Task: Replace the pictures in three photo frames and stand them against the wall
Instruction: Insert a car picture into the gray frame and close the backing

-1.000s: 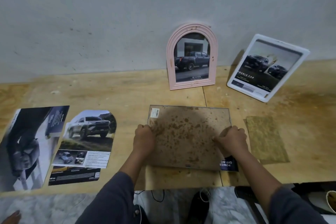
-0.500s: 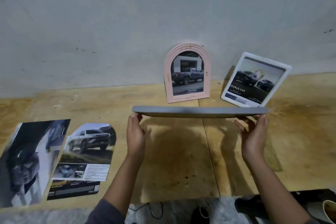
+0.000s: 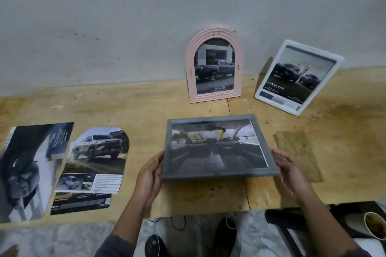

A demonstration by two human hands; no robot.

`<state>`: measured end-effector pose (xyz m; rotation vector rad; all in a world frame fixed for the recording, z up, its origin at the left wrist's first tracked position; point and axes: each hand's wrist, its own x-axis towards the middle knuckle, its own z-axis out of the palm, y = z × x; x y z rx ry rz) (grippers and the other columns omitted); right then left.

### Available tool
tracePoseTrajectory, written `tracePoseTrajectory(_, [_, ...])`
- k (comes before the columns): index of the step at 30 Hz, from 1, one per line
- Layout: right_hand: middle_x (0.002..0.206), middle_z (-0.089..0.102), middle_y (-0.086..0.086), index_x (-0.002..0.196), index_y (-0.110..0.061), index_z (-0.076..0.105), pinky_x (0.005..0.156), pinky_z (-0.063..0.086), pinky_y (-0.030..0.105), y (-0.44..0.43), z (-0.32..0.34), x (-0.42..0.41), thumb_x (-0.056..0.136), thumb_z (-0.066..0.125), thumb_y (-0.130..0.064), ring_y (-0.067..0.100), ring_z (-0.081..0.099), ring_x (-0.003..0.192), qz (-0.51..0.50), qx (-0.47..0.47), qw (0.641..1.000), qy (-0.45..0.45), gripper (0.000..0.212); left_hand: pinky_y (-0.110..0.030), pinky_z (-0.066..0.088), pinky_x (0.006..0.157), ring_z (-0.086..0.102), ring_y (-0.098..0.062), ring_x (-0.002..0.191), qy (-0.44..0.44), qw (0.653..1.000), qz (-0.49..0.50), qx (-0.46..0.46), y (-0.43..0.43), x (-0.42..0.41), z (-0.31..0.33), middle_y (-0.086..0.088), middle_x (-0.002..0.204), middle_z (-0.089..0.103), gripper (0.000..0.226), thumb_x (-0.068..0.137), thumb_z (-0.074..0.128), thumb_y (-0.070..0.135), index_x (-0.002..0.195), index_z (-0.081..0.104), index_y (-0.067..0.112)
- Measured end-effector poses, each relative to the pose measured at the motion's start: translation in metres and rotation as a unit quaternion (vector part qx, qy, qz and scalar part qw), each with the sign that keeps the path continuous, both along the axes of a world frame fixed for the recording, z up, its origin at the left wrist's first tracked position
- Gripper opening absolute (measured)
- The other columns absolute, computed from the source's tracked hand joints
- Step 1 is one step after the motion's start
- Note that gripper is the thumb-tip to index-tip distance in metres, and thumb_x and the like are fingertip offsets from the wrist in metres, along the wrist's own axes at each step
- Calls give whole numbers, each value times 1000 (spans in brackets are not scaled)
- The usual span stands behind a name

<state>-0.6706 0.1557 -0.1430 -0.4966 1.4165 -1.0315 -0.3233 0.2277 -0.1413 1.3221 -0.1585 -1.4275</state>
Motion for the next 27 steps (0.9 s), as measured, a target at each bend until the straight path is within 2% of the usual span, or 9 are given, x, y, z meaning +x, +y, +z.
tracePoseTrajectory(2, [87,70,5,85,-13,64,52,49,11,-3,-10,-4,88,45,9,5,65,63,69,4,992,106,30,-23,58,73,68,-13,81,-20,999,-6,25,4,-3,-8,-11,100,71,37,100,27,11,128,48,-2])
tracePoseTrajectory(4, [78,73,-2,83,-12,66,58,48,7,-11,-11,-3,85,47,11,15,65,81,97,-14,977,190,30,-31,52,89,61,-24,105,-82,996,-10,41,4,-7,-16,-17,122,61,37,100,30,10,130,49,-2])
tracePoseTrajectory(8, [111,62,14,108,-6,65,79,44,28,-28,-4,-13,81,52,-7,30,55,107,40,-24,899,435,30,-51,43,102,54,-31,117,-182,982,-6,53,8,-16,-32,-13,125,59,27,97,44,15,117,62,14])
tracePoseTrajectory(12, [139,35,19,128,-7,43,101,32,50,-31,-13,-34,81,60,-27,40,31,128,68,156,826,538,53,-40,40,105,50,-21,113,-370,925,-68,45,13,-33,-29,-2,119,49,30,97,44,14,124,55,14])
tracePoseTrajectory(15, [134,40,23,124,-3,41,103,26,50,-34,-14,-35,82,61,-35,40,35,124,77,214,802,552,57,-27,34,101,45,-18,107,-434,897,-65,49,12,-40,-24,-4,116,41,32,96,38,3,124,53,4])
tracePoseTrajectory(18, [105,60,21,100,-6,57,101,25,46,-39,-8,-31,79,63,-33,38,50,109,63,224,796,558,35,-27,33,101,46,-23,108,-446,889,-68,76,10,-40,-24,-9,116,40,34,93,38,-3,124,53,0])
tracePoseTrajectory(20, [87,61,17,87,-6,59,92,32,42,-40,5,-25,80,60,-26,37,55,97,52,153,821,548,22,-25,32,98,46,-28,113,-444,888,-69,99,8,-41,-18,-15,121,41,35,90,41,-6,124,52,-1])
tracePoseTrajectory(23, [76,56,16,85,3,57,58,33,31,-46,42,-4,86,54,-12,37,56,83,44,-27,892,449,16,-22,30,94,46,-31,114,-447,887,-8,114,-1,-43,4,-18,126,40,35,87,46,-5,121,54,-2])
tracePoseTrajectory(27, [82,62,1,90,-11,60,60,40,24,-52,101,38,89,58,-14,16,58,76,156,-149,907,361,4,-20,43,76,55,-23,98,-384,923,-9,-16,-30,-61,55,-1,100,57,20,92,49,8,111,54,13])
